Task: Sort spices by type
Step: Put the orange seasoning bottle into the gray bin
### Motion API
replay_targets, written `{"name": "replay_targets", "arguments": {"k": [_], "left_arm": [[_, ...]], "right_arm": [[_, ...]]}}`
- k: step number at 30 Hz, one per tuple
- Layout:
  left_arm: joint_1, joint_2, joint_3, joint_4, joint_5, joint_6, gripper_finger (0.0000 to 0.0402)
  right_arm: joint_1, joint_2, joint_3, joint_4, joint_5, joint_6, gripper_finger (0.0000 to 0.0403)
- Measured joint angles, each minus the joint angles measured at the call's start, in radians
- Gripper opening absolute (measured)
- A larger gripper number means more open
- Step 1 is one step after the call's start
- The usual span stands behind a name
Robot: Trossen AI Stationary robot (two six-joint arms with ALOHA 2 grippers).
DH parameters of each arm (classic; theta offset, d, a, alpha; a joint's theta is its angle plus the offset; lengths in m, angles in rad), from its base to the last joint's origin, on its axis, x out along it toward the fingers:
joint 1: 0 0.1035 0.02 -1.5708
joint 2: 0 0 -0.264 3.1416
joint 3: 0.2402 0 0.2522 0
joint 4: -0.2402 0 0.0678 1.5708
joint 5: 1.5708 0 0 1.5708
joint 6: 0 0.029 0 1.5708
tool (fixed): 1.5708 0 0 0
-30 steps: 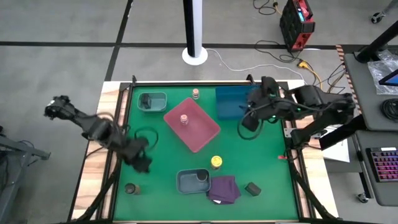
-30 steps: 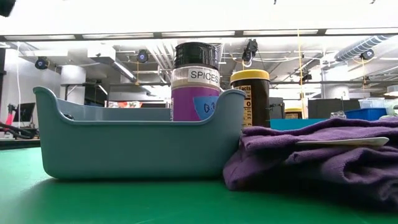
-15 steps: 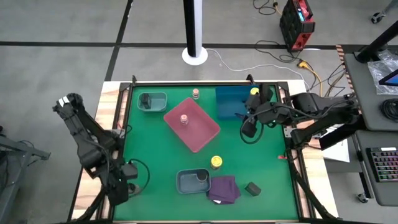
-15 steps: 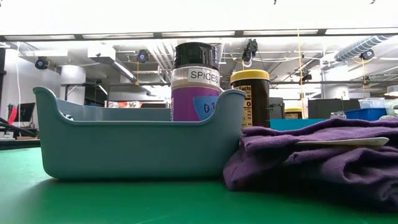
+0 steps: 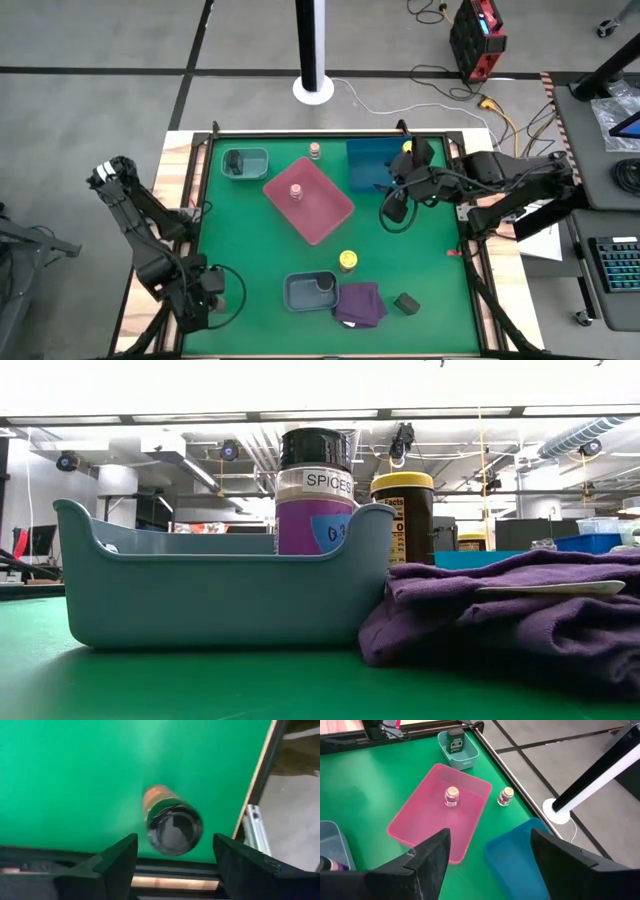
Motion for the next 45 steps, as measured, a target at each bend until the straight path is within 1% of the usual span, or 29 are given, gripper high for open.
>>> {"name": "replay_targets", "arguments": {"k": [3, 7, 10, 13, 20, 24, 26, 27, 32, 35, 38, 42, 45], "left_arm": [[-0.001, -0.01, 0.0, 0.005, 0.025, 0.006, 0.0242], [-0.002, -0.03, 0.0, 0.012, 0.024, 0.025, 0.0243], [-0.002, -0.041, 0.0, 0.014, 0.019, 0.027, 0.0252], [-0.002, -0.046, 0.0, 0.025, 0.018, 0.04, 0.0277], [-0.002, -0.035, 0.0, 0.033, 0.016, 0.05, 0.0368], [-0.001, -0.019, 0.0, 0.063, 0.013, 0.044, 0.0394], [-0.001, -0.005, 0.0, 0.072, -0.018, 0.029, 0.0398], [-0.001, 0.006, 0.0, 0.07, -0.017, 0.028, 0.0399], [-0.003, 0.062, 0.0, 0.068, 0.046, 0.067, 0.0398], [-0.006, 0.084, 0.0, 0.068, 0.047, 0.08, 0.0398], [-0.006, 0.105, 0.0, 0.05, 0.037, 0.094, 0.0398], [-0.007, 0.123, 0.0, 0.027, -0.003, 0.125, 0.0397], [-0.006, 0.131, -0.014, 0.027, -0.022, 0.14, 0.0384]], "right_arm": [[-0.002, 0.0, 0.0, 0.0, 0.0, 0.006, 0.0269], [-0.012, 0.0, 0.0, 0.002, 0.0, 0.007, 0.0265], [-0.017, 0.001, 0.0, 0.002, 0.001, 0.008, 0.0259], [-0.017, 0.001, 0.0, 0.008, 0.001, 0.008, 0.0259], [-0.017, 0.001, 0.0, 0.017, 0.001, 0.021, 0.0271], [-0.017, 0.001, 0.0, 0.017, 0.004, 0.031, 0.0269], [-0.017, 0.001, -0.001, 0.016, 0.009, 0.032, 0.0265], [-0.017, 0.001, -0.001, 0.017, 0.009, 0.033, 0.0263], [-0.017, 0.001, -0.002, 0.017, 0.009, 0.034, 0.0259], [-0.017, 0.001, -0.002, 0.016, 0.01, 0.034, 0.0264], [-0.017, 0.001, -0.002, 0.017, 0.011, 0.036, 0.027], [-0.017, 0.001, -0.002, 0.017, 0.011, 0.043, 0.0274], [-0.017, 0.001, -0.002, 0.017, 0.011, 0.043, 0.0271]]}}
